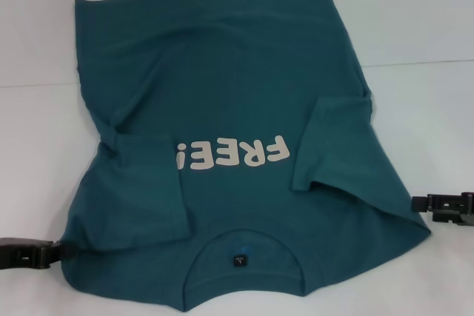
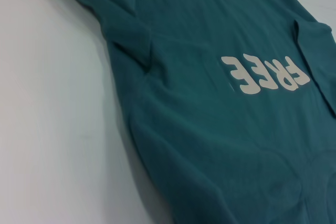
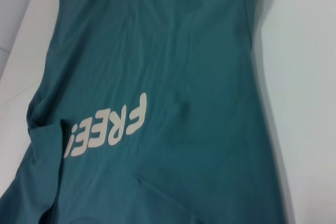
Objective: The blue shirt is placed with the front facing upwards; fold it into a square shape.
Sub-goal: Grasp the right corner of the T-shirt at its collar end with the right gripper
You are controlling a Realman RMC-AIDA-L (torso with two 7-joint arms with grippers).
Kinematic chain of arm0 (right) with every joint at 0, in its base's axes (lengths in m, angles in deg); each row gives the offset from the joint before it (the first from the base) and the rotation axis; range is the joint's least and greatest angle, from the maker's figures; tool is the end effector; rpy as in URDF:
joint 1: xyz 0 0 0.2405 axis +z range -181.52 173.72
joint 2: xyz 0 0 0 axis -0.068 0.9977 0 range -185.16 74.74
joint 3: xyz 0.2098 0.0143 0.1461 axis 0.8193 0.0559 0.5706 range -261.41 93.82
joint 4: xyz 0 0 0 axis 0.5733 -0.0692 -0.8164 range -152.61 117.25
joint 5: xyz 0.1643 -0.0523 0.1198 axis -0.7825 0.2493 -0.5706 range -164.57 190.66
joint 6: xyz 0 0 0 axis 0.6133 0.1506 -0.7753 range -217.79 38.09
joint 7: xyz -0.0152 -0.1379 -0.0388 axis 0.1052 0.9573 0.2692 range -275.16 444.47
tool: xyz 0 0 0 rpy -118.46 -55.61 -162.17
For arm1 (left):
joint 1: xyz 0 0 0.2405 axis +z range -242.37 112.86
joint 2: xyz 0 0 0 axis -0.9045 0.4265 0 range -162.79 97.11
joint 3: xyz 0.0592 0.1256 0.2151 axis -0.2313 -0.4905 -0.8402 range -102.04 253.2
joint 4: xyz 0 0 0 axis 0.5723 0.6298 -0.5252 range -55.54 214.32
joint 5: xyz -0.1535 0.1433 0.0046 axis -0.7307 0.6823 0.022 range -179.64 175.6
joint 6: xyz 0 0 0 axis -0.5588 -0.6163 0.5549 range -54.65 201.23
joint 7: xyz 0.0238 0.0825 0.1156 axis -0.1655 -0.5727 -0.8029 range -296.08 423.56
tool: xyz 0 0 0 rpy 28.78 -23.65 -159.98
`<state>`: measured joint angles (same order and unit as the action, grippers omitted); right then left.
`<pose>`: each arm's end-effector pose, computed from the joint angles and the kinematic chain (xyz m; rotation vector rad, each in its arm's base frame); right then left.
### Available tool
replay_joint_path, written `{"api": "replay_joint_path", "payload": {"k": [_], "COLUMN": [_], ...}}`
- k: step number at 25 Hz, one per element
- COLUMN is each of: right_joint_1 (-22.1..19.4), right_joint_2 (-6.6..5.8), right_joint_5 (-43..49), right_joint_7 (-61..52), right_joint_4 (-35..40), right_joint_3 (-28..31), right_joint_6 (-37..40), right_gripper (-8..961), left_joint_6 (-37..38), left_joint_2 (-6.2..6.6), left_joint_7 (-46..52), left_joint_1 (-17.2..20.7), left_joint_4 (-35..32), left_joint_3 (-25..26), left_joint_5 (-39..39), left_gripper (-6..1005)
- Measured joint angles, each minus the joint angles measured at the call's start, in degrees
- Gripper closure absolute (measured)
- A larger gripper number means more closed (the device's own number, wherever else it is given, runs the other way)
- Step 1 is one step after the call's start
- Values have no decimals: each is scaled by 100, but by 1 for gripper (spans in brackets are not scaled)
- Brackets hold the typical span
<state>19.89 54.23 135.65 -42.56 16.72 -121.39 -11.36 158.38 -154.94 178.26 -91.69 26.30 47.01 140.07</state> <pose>0.3675 0.3130 0.0609 -2.0320 1.8174 0.4960 -0.3294 0.3131 0.0314 -2.3388 -1.4293 -0.2462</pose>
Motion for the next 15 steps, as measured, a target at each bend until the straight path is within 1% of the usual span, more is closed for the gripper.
{"api": "replay_joint_path", "payload": {"k": [15], "right_joint_1": [-22], "right_joint_2": [49], "right_joint_5": [175], "right_joint_7": [-53], "right_joint_4": [41], "right_joint_3": [28], "right_joint_6": [44], "right_gripper": [177], "left_joint_6": [-14], "left_joint_2": [-6], "left_joint_7": [0], "left_joint_1": [-31], "left_joint_4": [21], "left_joint_3": [0], "left_joint_5": [-17], "left_gripper": [997]}}
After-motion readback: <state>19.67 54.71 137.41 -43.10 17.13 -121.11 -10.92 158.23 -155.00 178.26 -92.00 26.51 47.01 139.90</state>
